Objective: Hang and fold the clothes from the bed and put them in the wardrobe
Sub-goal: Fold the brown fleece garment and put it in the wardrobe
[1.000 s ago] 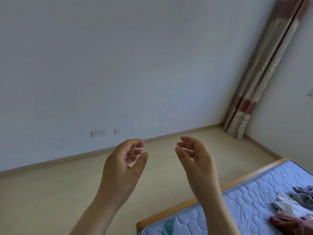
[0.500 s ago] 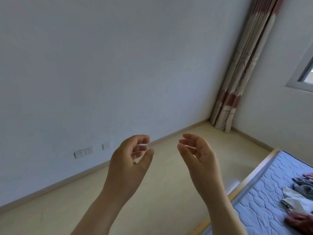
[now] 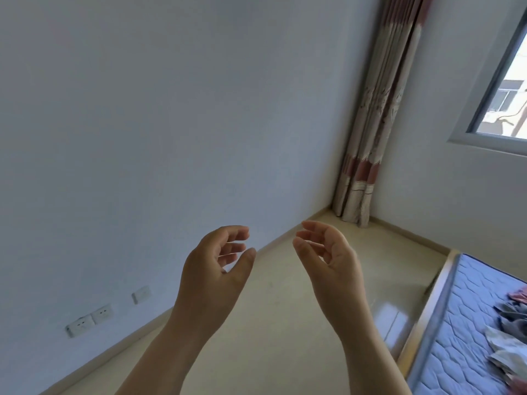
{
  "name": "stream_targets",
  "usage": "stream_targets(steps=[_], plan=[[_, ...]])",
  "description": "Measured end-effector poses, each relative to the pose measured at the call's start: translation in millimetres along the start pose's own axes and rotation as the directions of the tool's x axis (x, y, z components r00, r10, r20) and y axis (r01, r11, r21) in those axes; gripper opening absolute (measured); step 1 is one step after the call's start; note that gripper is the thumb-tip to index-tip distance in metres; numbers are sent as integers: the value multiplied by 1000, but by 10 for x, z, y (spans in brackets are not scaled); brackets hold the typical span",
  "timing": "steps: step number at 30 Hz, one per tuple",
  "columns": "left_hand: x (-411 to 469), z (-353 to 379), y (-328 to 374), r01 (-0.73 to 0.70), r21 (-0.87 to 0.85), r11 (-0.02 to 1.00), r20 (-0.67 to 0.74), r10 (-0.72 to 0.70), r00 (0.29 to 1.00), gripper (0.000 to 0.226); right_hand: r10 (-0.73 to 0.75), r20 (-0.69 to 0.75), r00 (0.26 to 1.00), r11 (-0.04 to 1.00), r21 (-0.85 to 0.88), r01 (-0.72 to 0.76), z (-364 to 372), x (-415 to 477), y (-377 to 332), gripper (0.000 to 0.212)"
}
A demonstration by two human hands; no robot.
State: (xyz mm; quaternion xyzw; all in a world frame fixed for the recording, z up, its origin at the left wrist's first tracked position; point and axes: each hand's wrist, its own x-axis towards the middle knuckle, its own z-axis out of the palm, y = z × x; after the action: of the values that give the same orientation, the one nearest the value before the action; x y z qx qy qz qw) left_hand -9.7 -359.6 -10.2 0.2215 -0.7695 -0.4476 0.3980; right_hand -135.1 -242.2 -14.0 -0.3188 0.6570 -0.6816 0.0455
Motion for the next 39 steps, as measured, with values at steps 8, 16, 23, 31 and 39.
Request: stream_targets(steps=[8,16,23,31,39], plan=[[972,749,-432,-15,-70,997,194,29,981,20,29,-192,981,991,-123,-53,-243,748,545,23],[2055,1577,-745,-71,-196,978,432,151,889,21,30,-443,896,961,-235,-148,-470,1495,916,21],[2520,2476,-834,-51,-301,952,639,241,730,24,59,-649,759,918,-263,-296,-839,1728,1147,21],[2710,3715,-685,-49,-361,931,759,324,564,24,30,-806,591,900,-236,-367,-1711,1981,1489,17],[2789,4924,-395,-73,-380,922,813,371,449,25,55,-851,522,900,-184,-395,-2714,2285,1853,18]])
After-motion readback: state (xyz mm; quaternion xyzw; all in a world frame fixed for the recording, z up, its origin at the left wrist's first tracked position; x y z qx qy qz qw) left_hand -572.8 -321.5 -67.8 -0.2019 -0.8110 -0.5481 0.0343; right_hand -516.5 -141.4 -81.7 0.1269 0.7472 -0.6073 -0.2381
